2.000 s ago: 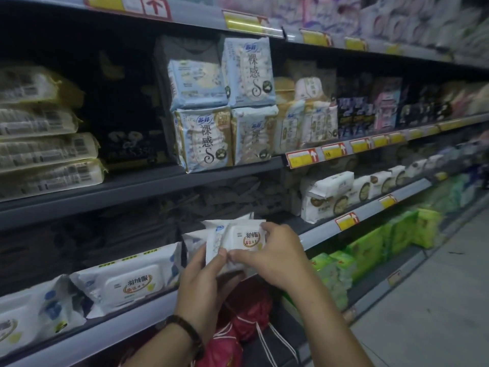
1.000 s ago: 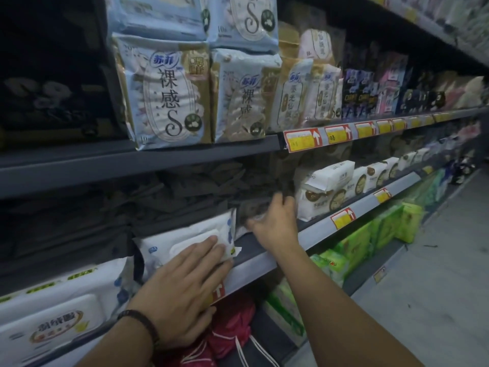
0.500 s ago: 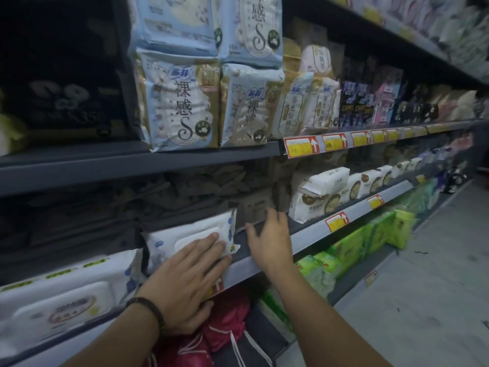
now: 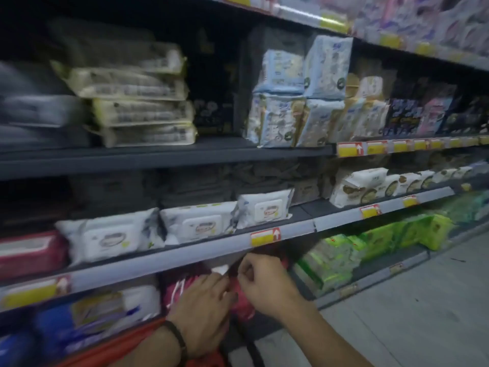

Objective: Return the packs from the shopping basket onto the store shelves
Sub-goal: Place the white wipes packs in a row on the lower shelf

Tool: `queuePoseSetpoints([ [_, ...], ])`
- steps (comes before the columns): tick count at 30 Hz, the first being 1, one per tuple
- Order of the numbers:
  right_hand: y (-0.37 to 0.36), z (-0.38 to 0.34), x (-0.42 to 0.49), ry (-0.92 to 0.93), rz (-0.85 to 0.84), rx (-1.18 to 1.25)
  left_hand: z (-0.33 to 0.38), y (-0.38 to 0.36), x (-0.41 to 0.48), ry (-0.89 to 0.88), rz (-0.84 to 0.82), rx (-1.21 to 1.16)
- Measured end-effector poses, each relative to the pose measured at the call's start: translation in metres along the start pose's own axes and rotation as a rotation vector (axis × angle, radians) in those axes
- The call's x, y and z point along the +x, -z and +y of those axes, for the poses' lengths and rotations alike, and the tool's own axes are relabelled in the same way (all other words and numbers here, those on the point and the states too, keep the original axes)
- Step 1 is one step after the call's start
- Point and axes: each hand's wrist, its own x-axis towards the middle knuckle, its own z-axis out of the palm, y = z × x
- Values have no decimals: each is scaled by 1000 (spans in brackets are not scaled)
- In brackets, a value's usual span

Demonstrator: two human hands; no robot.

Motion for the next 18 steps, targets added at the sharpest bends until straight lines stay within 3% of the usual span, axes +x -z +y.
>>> queuePoseSetpoints([
  [5, -92, -74, -28, 58, -507, 11, -30, -33, -178, 470, -262, -238],
  [9, -187, -105, -54, 44, -798, -29, -46, -62, -281, 792, -510, -406],
  [14, -286, -97, -90, -115, -1070, -139, -56, -115, -334, 888, -854, -479],
  [18, -320, -96, -98, -102, -1129, -237, -61, -171, -342, 1031, -894, -633],
])
